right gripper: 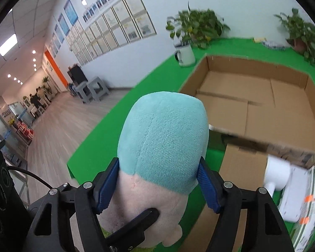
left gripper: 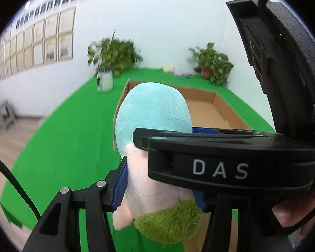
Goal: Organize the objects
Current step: 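Lift the plush toy with the left gripper while the right gripper also grips it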
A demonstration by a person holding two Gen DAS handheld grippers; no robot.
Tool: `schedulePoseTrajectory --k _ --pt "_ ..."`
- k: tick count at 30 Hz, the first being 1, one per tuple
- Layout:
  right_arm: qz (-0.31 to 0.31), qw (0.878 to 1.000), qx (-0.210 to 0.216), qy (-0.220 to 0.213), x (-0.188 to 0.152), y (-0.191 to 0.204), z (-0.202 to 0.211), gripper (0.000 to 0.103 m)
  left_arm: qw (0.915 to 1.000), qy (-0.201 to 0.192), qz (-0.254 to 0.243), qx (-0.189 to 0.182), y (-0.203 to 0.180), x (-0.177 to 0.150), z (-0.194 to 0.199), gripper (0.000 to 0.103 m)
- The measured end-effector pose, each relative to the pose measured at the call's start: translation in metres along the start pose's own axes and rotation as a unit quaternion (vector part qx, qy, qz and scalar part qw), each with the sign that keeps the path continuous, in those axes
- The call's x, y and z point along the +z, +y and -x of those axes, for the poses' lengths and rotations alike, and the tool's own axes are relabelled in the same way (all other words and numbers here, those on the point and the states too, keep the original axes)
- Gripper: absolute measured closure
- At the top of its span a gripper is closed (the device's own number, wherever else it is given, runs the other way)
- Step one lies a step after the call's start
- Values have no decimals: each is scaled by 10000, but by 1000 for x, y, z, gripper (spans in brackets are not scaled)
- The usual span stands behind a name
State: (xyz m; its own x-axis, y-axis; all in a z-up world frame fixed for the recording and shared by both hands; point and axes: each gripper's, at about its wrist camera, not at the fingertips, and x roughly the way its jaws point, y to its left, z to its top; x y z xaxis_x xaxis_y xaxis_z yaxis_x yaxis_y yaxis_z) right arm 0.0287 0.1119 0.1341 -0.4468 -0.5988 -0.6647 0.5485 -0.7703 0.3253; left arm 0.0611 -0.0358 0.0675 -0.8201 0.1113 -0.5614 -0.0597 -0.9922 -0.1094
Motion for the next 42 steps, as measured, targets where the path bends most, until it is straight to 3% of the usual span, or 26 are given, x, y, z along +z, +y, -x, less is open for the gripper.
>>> schedulePoseTrajectory --k 8,13,21,34,42 --pt "63 9930 -437 -1099 70 -32 101 35 9935 -749 -702 -502 -60 90 -1 51" --pt "205 9863 -830 -1409 121 -48 157 35 9868 -1081 -854 -847 -78 140 0 51" --pt "193 9853 -867 -1458 165 -56 201 35 9899 -983 -700 -740 -72 147 -4 51" --pt "122 9967 -459 -656 190 -54 54 35 9985 -357 -245 -325 -14 136 -54 51" --pt "158 9980 -384 -478 216 -48 -8 35 9989 -323 -216 -267 5 158 -74 51"
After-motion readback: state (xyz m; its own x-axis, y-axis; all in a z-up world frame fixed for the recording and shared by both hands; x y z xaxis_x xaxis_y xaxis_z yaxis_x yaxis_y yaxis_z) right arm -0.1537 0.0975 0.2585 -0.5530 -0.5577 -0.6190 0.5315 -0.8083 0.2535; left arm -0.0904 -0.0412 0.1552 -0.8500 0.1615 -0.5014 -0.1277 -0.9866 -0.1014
